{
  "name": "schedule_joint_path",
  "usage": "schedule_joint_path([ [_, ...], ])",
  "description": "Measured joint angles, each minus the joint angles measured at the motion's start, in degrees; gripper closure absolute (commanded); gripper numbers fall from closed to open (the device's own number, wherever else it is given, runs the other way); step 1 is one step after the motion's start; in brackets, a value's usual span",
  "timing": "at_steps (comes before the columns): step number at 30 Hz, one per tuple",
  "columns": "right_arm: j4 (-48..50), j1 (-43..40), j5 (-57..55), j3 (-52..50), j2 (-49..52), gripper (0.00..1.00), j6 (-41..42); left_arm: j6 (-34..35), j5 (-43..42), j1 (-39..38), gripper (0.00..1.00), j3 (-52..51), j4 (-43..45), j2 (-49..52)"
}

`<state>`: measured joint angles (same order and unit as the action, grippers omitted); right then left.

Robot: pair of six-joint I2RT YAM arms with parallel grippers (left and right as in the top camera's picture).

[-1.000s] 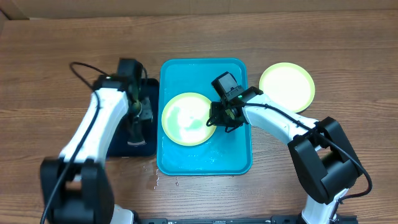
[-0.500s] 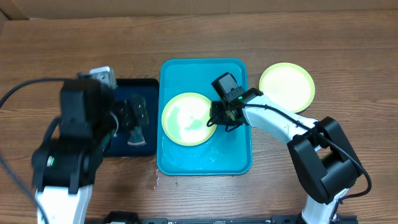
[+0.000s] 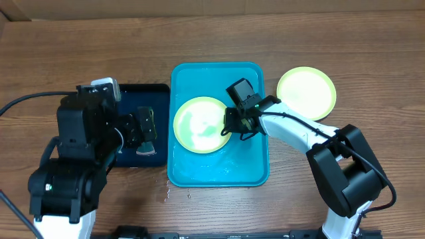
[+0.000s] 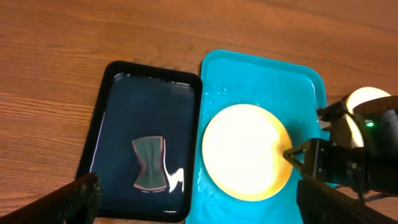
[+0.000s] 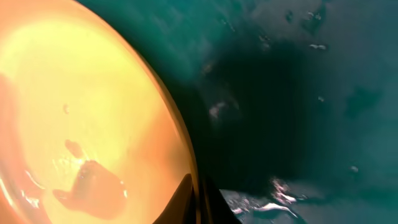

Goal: Clean dirty plates on tray and stack at the side

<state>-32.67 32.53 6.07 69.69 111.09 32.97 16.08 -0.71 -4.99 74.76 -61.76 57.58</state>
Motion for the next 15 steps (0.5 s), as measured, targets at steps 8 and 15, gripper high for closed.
schedule_joint_path([
  [8,-11.8,-4.1,-0.5,12.6,0.0,0.96,0.0,0.0,0.0,0.0,0.00,0.0,0.0,3.9],
  [15,-8.2,-2.8,-0.7,18.6,0.0,0.96,0.0,0.0,0.0,0.0,0.00,0.0,0.0,8.7],
])
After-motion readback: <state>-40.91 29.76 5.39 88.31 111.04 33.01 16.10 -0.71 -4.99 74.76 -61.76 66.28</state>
